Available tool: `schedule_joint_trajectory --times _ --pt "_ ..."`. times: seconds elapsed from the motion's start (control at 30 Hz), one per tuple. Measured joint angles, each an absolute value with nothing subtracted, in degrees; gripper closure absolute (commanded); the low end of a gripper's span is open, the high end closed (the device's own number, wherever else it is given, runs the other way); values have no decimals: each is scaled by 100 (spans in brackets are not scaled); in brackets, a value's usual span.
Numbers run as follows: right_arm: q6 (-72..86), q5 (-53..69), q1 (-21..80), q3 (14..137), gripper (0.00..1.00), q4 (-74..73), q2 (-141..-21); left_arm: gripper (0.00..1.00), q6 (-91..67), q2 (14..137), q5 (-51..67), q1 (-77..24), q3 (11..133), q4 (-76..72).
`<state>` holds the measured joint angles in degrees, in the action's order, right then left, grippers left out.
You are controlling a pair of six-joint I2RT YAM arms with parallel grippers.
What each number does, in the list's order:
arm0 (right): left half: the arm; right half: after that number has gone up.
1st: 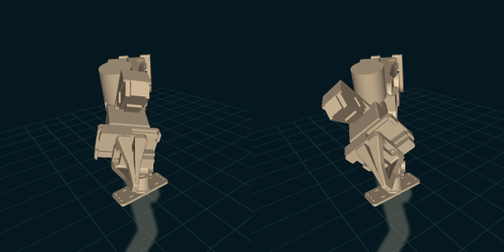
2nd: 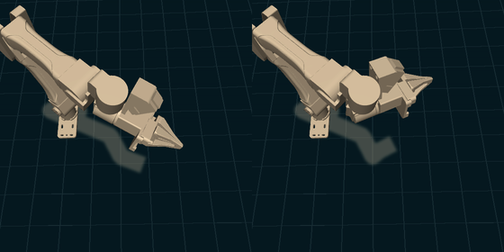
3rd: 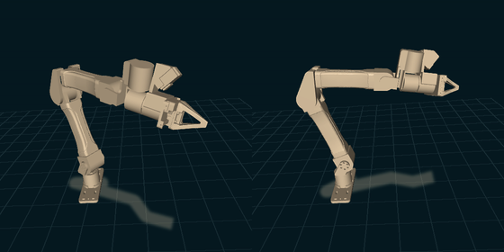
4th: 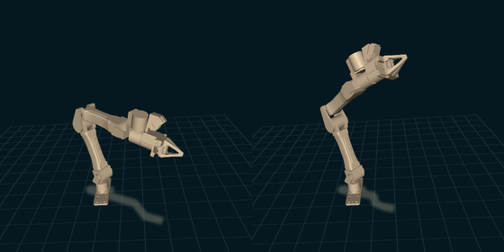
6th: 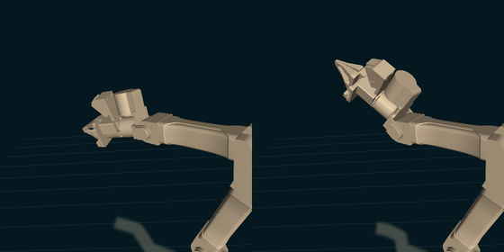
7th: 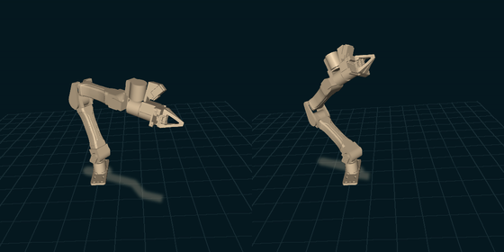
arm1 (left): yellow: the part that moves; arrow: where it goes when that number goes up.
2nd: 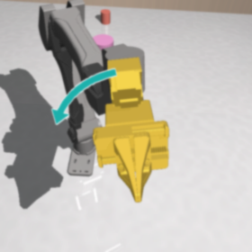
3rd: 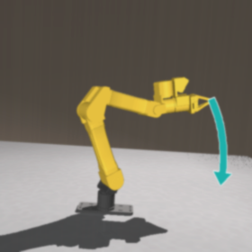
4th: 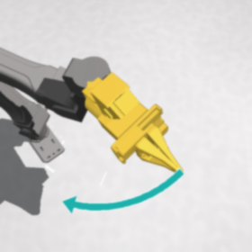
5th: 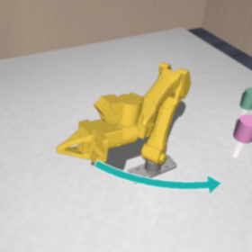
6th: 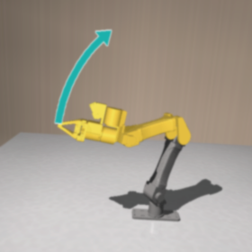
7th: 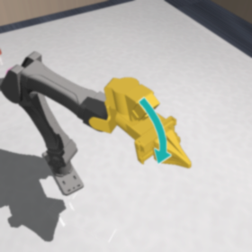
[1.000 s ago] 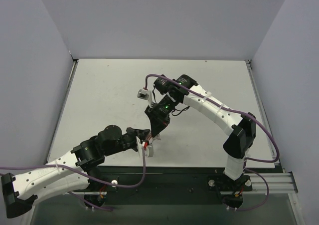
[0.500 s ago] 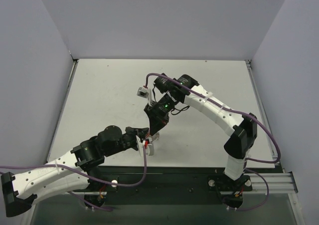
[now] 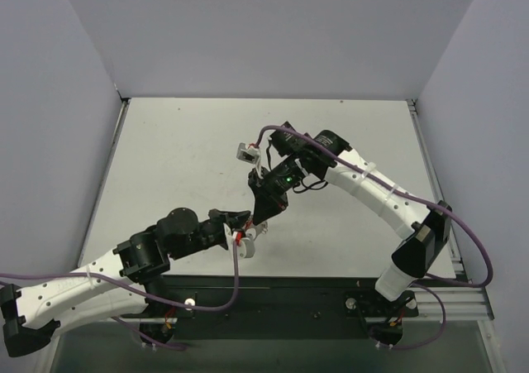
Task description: Put the keys on the keyring
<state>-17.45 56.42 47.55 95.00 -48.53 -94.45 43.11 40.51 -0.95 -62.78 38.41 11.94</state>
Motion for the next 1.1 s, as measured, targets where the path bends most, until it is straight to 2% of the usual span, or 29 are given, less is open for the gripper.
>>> schedule_joint_trajectory --times 0.67,1.1 --pt "-1387 5780 4696 8997 100 -4066 -9011 100 4088 4222 -399 -6495 4062 1181" --pt "-261 5070 4554 8659 100 -3238 -8431 100 3760 4727 -1706 -6871 4064 110"
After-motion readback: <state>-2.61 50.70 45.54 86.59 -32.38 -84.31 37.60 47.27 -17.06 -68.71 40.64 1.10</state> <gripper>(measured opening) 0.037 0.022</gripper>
